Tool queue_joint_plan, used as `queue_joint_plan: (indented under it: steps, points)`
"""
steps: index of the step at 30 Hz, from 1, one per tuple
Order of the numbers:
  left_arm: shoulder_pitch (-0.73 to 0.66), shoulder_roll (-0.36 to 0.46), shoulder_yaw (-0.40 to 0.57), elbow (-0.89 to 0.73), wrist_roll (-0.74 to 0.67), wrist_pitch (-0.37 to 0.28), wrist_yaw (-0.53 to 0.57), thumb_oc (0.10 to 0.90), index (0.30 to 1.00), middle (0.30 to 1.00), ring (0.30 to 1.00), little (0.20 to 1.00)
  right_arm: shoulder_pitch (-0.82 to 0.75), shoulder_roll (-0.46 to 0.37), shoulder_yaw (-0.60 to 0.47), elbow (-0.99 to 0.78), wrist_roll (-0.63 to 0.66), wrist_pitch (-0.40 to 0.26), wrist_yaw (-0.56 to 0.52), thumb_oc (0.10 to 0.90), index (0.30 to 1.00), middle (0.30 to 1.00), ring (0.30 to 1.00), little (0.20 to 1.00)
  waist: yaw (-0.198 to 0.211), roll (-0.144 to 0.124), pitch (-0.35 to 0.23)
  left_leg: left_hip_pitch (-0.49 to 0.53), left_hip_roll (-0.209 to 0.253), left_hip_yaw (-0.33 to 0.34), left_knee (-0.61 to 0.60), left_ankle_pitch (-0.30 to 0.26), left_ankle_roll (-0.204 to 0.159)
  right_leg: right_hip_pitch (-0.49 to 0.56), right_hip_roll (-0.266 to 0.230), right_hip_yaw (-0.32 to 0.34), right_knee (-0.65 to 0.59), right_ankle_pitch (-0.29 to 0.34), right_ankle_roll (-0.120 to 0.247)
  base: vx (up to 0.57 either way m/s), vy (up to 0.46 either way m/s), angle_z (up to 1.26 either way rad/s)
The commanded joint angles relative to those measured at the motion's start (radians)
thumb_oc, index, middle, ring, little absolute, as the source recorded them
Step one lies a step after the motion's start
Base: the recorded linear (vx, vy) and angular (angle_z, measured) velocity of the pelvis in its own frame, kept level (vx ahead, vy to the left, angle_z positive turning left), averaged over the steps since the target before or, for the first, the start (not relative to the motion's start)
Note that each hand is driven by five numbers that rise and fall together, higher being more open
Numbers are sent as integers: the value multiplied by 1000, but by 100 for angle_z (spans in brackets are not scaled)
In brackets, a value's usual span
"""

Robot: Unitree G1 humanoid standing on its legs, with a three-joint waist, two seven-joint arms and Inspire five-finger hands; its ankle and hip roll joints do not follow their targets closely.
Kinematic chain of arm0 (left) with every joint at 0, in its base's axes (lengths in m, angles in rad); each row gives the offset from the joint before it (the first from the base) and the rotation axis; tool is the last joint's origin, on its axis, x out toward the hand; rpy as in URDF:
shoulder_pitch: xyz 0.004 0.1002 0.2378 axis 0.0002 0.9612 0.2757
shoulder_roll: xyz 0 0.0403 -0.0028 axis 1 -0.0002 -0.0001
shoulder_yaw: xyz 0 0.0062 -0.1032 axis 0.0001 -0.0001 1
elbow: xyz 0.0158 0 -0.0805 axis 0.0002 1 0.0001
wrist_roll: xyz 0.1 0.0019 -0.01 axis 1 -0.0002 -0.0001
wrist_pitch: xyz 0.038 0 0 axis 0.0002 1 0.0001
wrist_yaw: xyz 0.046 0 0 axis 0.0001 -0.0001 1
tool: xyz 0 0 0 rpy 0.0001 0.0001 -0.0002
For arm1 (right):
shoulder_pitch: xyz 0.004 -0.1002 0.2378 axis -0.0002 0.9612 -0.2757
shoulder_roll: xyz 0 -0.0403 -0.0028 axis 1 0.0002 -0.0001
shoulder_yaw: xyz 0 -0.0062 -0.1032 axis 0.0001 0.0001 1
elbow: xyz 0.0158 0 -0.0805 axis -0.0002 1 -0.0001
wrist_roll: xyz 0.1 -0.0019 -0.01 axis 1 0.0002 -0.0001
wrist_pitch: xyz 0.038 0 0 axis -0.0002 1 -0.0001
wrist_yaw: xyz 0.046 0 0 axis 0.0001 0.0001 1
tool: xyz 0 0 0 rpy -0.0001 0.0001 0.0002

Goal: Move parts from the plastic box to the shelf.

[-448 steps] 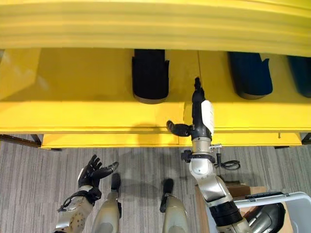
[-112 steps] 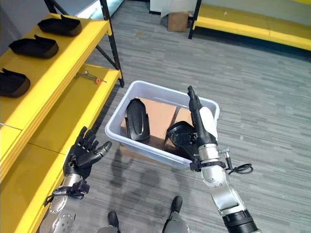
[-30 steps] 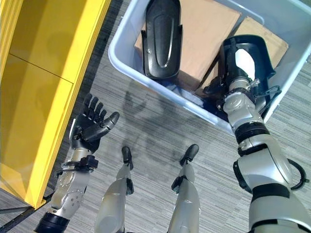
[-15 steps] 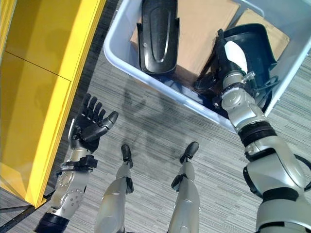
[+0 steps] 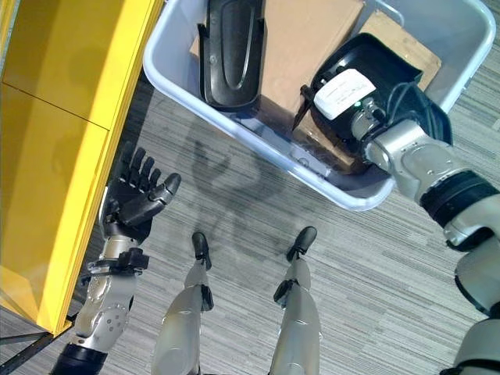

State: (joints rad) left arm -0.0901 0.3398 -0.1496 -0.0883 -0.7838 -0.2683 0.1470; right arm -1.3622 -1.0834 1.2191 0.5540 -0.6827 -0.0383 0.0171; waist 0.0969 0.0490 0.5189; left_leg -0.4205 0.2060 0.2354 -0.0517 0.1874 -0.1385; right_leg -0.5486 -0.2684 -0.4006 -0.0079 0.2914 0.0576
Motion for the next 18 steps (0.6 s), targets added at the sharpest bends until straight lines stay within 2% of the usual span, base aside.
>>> queue_joint_plan:
  steps: [1,2,4,5,7,9,13,14,15,18]
  points:
    - [37,92,-1,-187,1,-100,-28,900,1000,1000,1000,1000,-167,50,139,-44,-91,-113,-1,900,1000,1000,1000,1000,45,-23,1,45,42,-29,-36,-18,-25,40,-49,68,96,-73,130,0,0,0]
    - [42,89,3,-186,3,-102,-27,900,1000,1000,1000,1000,-178,36,166,-30,-144,-113,-3,900,1000,1000,1000,1000,42,-27,1,46,41,-29,-36,-19,-26,42,-47,71,94,-73,130,0,0,0]
    - [41,87,4,-188,6,-103,-26,900,1000,1000,1000,1000,-185,29,181,-29,-169,-117,-5,900,1000,1000,1000,1000,39,-28,1,46,41,-29,-36,-19,-26,42,-47,72,94,-73,130,-31,5,0]
    - [42,89,4,-189,8,-104,-25,900,1000,1000,1000,1000,-185,24,181,-32,-184,-115,-8,900,1000,1000,1000,1000,37,-32,1,34,41,-16,-36,-2,-18,31,-48,60,92,-58,117,-64,12,0]
    - [46,97,6,-188,14,-101,-25,900,1000,1000,1000,1000,-181,5,181,-41,-220,-124,-5,900,1000,1000,1000,1000,36,-45,1,35,42,-16,-36,-3,-19,32,-47,61,90,-58,117,-4,14,2]
    - [43,99,5,-189,14,-100,-27,900,1000,1000,1000,1000,-180,0,181,-42,-230,-126,-5,900,1000,1000,1000,1000,37,-48,1,48,43,-29,-36,-21,-28,43,-44,74,90,-73,130,60,14,3]
    - [52,120,3,-197,18,-94,-35,900,1000,1000,1000,1000,-158,-43,181,-75,-278,-147,4,900,1000,1000,1000,1000,39,-77,1,41,44,-17,-36,-4,-21,39,-45,61,88,-60,117,-35,3,4]
    - [51,120,3,-197,18,-94,-35,900,1000,1000,1000,1000,-160,-44,181,-76,-277,-147,4,900,1000,1000,1000,1000,40,-76,1,53,45,-30,-36,-22,-29,50,-43,74,89,-75,130,62,11,7]
    - [55,130,6,-199,20,-92,-35,900,1000,1000,1000,1000,-153,-69,181,-94,-291,-155,4,900,1000,1000,1000,1000,41,-88,1,54,46,-31,-36,-23,-30,51,-43,72,89,-75,131,62,6,6]
    - [61,142,5,-203,21,-89,-38,900,1000,1000,1000,1000,-134,-103,181,-116,-304,-169,8,900,1000,1000,1000,1000,45,-100,1,55,46,-31,-36,-23,-31,53,-41,72,86,-75,131,-23,-1,1]
